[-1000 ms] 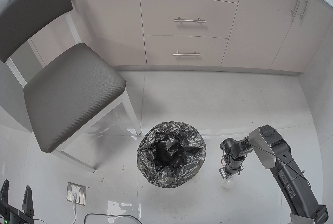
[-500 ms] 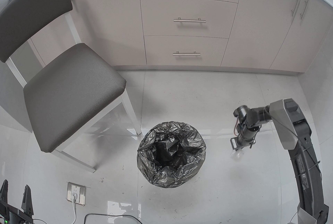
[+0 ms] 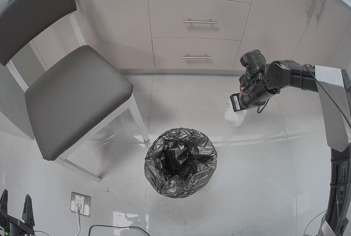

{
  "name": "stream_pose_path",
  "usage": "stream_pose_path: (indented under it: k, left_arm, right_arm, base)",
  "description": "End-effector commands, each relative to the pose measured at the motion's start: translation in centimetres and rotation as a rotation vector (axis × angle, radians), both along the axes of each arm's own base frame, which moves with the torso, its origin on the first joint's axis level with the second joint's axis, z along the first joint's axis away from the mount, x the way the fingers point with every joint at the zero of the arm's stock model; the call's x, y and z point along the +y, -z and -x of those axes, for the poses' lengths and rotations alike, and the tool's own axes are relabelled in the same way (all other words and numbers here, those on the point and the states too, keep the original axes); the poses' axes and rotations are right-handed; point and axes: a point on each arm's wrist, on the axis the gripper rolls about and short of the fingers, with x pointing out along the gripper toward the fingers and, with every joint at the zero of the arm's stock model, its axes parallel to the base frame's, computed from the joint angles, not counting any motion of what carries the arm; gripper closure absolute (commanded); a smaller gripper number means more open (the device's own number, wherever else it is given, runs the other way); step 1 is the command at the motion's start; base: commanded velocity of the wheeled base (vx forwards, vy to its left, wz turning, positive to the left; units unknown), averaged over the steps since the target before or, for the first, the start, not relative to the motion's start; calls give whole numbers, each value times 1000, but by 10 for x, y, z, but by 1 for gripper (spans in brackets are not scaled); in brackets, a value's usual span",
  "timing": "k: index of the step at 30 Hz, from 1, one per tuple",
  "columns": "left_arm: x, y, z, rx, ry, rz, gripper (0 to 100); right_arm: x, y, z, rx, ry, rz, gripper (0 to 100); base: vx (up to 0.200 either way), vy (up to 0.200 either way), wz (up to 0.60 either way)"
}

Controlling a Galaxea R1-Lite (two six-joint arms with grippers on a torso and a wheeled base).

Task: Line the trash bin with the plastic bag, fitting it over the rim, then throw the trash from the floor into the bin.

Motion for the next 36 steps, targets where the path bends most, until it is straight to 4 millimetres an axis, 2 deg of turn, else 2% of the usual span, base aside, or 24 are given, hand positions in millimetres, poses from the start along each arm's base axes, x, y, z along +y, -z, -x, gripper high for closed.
stream_pose_path:
  k: [1, 2, 3, 4, 7, 8, 9, 12, 14, 18, 25, 36]
  left_arm:
    - [0, 0, 1, -15, -3, 0, 0]
    - [0, 0, 1, -15, -3, 0, 0]
    - [0, 0, 1, -15, -3, 0, 0]
    - [0, 0, 1, -15, -3, 0, 0]
    - [0, 0, 1, -15, -3, 0, 0]
    - [0, 0, 1, -15, -3, 0, 0]
    - [0, 0, 1, -15, -3, 0, 0]
    - [0, 0, 1, -15, -3, 0, 0]
    - [0, 0, 1, -14, -2, -3, 0]
    - [0, 0, 1, -14, -2, -2, 0]
    - [0, 0, 1, -15, -3, 0, 0]
    - [0, 0, 1, -15, -3, 1, 0]
  right_arm:
    - [56, -53, 53, -69, -184, -6, 100]
    - [60, -52, 55, -68, -203, 1, 100]
    - [78, -47, 63, -64, -259, 27, 100]
    - [88, -42, 67, -56, -289, 40, 100]
    - [89, -42, 67, -55, -291, 41, 100]
    - [122, -24, 81, -32, -359, 84, 100]
    - [132, -16, 84, -20, -377, 95, 100]
    - [152, 2, 93, 12, -419, 116, 100]
    - [171, 22, 100, 40, -459, 138, 100]
    - [194, 50, 112, 71, -500, 189, 100]
    - [206, 82, 112, 96, -522, 236, 100]
    - [205, 91, 106, 86, -526, 249, 100]
  base:
    - [0, 0, 0]
    - [0, 0, 0]
    - [0, 0, 0]
    - [0, 0, 0]
    - [0, 0, 0]
    - [0, 0, 0]
    - [0, 0, 0]
    - [0, 0, 0]
    - [0, 0, 0]
    - [0, 0, 0]
    - [0, 0, 0]
    - [0, 0, 0]
